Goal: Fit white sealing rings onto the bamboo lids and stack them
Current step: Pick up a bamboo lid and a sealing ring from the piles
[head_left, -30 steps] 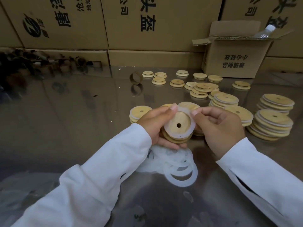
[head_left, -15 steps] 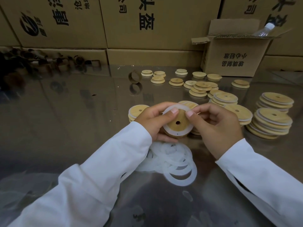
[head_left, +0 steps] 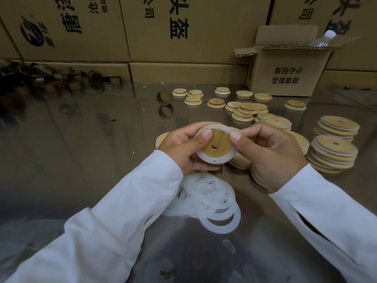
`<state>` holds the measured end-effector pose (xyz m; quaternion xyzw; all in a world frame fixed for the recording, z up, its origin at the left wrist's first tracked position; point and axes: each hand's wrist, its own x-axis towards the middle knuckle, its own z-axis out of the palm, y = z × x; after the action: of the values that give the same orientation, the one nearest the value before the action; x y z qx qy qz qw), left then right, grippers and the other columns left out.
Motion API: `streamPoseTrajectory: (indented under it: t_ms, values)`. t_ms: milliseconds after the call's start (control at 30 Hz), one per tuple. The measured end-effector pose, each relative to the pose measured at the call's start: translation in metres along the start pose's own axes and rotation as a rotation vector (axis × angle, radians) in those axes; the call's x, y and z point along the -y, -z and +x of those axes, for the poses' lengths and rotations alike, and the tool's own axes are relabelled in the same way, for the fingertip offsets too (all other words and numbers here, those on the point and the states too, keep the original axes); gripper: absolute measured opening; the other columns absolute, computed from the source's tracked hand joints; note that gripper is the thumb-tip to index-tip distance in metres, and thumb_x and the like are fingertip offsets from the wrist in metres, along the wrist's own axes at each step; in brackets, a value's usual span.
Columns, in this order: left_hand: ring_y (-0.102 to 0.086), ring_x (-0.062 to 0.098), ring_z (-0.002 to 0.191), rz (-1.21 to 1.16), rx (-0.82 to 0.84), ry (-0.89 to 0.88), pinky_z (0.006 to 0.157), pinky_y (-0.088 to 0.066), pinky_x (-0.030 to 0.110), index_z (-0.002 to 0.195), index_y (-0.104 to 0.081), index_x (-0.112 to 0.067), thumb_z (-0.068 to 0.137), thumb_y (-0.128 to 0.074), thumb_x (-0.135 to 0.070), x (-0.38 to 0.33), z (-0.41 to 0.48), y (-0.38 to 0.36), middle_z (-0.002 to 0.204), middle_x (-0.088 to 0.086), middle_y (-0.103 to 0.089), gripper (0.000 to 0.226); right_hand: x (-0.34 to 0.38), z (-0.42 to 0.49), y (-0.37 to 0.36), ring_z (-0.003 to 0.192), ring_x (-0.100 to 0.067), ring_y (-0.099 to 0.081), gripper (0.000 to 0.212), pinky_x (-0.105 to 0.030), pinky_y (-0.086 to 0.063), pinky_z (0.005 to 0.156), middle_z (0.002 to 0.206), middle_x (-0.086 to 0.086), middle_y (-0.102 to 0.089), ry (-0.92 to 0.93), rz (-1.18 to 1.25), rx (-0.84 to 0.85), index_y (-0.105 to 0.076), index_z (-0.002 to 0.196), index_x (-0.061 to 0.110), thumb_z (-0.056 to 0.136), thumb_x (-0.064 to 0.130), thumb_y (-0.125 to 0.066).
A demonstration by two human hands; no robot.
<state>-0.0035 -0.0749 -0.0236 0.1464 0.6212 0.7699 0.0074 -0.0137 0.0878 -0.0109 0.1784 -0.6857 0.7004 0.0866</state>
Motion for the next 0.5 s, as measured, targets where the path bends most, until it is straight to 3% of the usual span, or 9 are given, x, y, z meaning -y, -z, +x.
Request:
streamPoseTrajectory:
  t_ms: [267,500]
  values:
    - [-0.069,0.023,0.085,-0.013,-0.005,-0.029,0.058,-0.056,0.033,0.096,-0.071,-0.024,0.08,-0.055,-0.026,-0.001,-0.0004,0.001,0.09,0.004,-0.07,0.023,0.0048,-0.0001,0.0039,0.066,-0.011,-0.063,0.015,-0.02,-0.053,0.065,0.066,0.007,-0.069,-0.014,0.01,0.038,-0.065,0.061,0.02,0.072,0.012,-0.07]
    - [-0.068,0.022,0.086,-0.023,-0.027,-0.078,0.059,-0.056,0.034,0.096,-0.07,-0.021,0.082,-0.053,-0.025,-0.0047,-0.0018,-0.0002,0.09,0.003,-0.07,0.023,0.0088,0.0,0.0051,0.068,-0.006,-0.063,0.011,-0.014,-0.049,0.064,0.069,0.011,-0.069,0.059,-0.021,0.081,-0.069,0.06,0.032,0.053,0.04,-0.068]
